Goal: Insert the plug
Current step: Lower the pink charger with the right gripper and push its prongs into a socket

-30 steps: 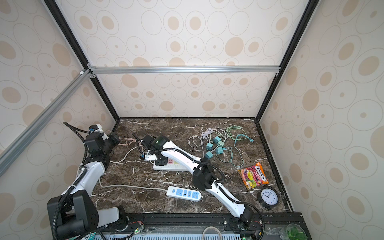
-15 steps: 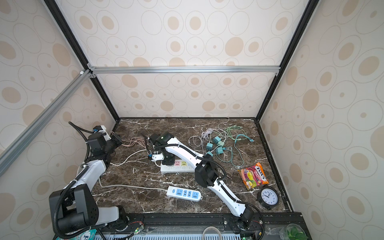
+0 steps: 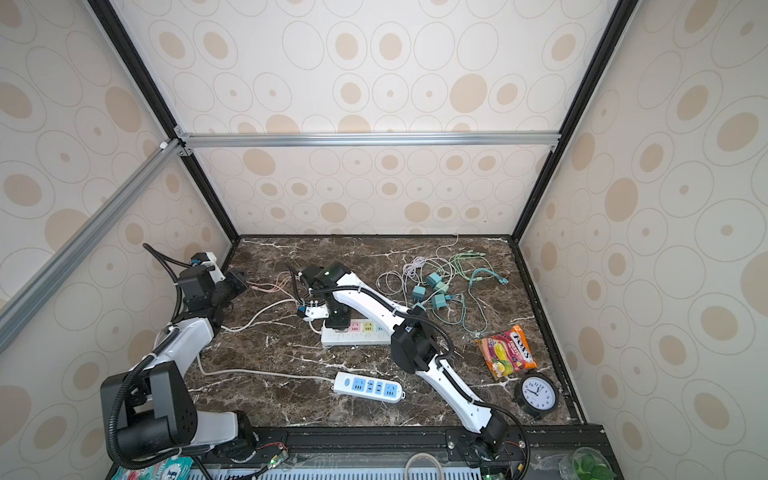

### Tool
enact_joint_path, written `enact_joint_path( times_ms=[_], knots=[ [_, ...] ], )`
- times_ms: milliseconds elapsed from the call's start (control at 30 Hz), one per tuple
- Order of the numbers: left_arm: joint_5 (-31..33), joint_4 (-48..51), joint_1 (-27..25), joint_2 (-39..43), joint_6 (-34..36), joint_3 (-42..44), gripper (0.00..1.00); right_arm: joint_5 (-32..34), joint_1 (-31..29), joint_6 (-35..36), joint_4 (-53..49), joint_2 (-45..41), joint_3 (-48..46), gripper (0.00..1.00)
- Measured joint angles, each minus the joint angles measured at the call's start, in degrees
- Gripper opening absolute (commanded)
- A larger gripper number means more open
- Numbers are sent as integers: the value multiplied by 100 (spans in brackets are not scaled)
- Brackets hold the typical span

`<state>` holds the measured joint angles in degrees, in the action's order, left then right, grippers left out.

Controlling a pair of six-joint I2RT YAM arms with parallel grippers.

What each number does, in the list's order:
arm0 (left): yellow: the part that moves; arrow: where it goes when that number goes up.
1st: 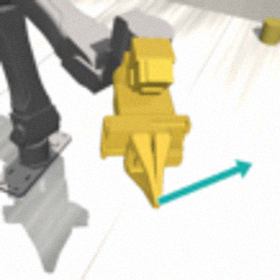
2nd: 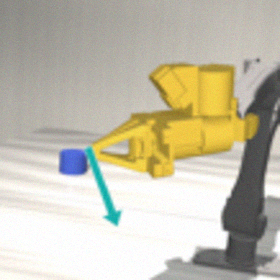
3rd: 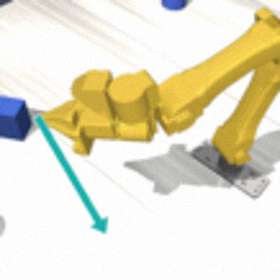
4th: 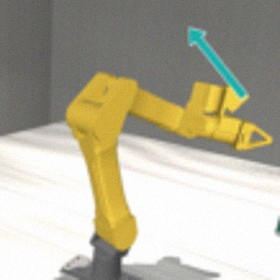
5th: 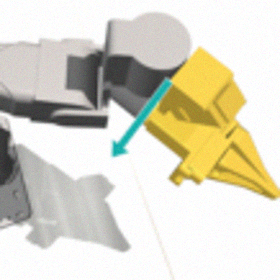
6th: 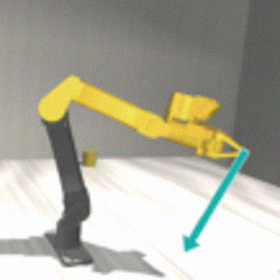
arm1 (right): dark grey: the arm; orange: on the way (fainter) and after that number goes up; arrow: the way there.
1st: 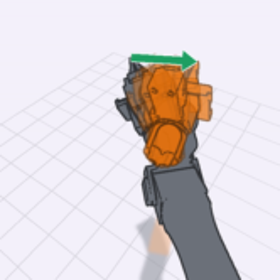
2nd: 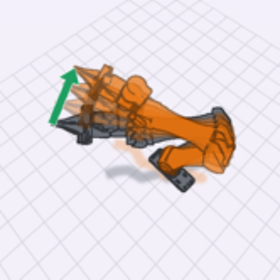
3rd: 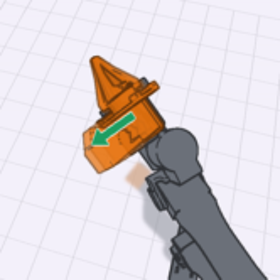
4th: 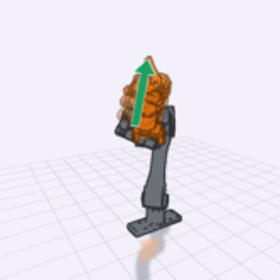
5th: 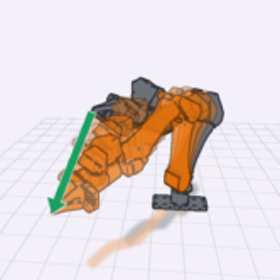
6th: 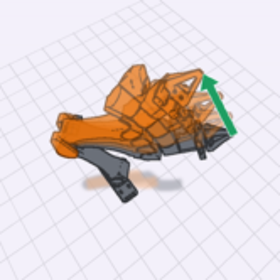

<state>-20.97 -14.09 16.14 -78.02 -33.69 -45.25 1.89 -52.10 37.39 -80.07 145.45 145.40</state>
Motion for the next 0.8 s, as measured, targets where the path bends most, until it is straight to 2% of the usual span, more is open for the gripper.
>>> enact_joint_path(
  times_ms=[100, 133, 167, 800],
  knots=[
    [-22, 0, 0, -20, -4, 0, 0, 55, 2, -63, 125, -37, -149, 72],
    [-28, -2, 0, -20, -4, 0, 0, 74, 7, -90, 188, -37, -262, 96],
    [-35, -2, 0, -20, -7, 0, 0, 87, 11, -111, 249, -37, -363, 100],
    [-168, 0, -4, -184, -9, 0, 0, -162, 28, -79, 1062, -1034, -1725, 100]
  ],
)
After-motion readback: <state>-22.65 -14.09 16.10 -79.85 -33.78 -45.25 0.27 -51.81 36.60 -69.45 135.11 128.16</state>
